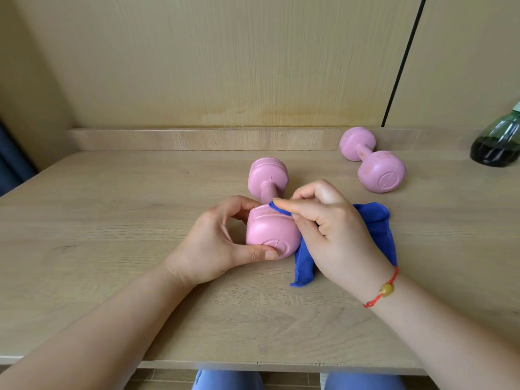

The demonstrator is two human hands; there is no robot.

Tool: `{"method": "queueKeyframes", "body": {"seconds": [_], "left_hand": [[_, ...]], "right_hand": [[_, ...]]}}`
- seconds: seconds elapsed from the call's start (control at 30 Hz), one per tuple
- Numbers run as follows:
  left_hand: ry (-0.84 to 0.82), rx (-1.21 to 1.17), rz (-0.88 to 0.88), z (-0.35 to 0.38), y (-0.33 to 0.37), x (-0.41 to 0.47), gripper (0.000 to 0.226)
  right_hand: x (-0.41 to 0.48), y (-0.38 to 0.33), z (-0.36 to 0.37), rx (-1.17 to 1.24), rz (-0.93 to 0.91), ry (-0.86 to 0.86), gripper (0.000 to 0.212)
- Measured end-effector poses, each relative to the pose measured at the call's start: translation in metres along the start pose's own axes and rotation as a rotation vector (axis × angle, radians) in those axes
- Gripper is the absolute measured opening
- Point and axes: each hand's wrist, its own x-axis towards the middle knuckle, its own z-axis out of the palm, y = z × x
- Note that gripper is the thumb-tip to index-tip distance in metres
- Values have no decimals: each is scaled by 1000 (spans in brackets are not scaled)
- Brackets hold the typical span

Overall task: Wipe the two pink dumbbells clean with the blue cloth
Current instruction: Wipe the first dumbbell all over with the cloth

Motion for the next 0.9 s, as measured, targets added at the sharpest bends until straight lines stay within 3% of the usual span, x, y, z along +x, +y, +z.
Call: {"method": "queueKeyframes", "body": {"seconds": [0.33,0.63,0.9], "left_hand": [[11,0,-12,1,1,1,59],[16,-4,13,2,0,0,58],[12,5,3,2,2,-1,57]], "right_hand": [[-19,10,-12,-35,125,15,32],[-21,-6,-11,-116,-28,36,36],[-3,1,-11,-127,73,-30,34]]}}
